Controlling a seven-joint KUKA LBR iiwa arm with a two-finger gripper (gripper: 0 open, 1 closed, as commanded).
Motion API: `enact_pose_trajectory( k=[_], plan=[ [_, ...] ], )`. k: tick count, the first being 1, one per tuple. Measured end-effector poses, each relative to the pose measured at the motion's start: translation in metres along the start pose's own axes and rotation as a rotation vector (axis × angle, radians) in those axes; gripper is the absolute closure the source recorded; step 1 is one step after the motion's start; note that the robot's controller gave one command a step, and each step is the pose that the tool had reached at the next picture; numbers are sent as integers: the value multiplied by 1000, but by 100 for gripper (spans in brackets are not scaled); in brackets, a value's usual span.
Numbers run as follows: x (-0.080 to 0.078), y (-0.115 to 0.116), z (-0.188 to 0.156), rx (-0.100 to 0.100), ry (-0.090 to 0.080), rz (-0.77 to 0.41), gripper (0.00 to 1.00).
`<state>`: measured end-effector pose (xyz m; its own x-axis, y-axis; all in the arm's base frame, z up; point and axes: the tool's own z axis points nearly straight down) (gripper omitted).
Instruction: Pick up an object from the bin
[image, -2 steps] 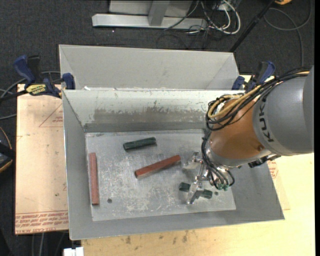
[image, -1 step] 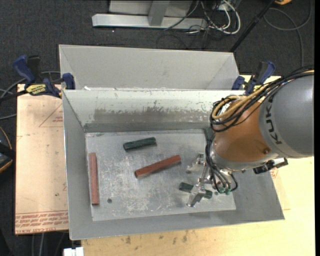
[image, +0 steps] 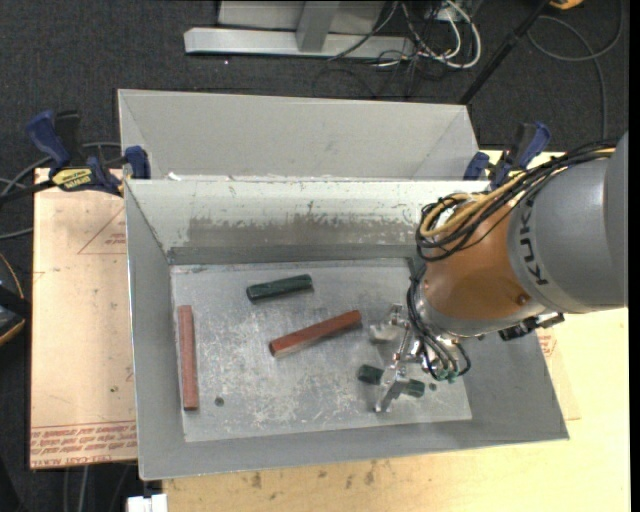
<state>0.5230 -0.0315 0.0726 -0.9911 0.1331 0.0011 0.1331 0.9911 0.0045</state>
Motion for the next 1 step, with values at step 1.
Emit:
enact_pose_trajectory(
  k=[1],
  plan=[
    [24, -2, -5, -3, -26, 188, 100]
  ],
)
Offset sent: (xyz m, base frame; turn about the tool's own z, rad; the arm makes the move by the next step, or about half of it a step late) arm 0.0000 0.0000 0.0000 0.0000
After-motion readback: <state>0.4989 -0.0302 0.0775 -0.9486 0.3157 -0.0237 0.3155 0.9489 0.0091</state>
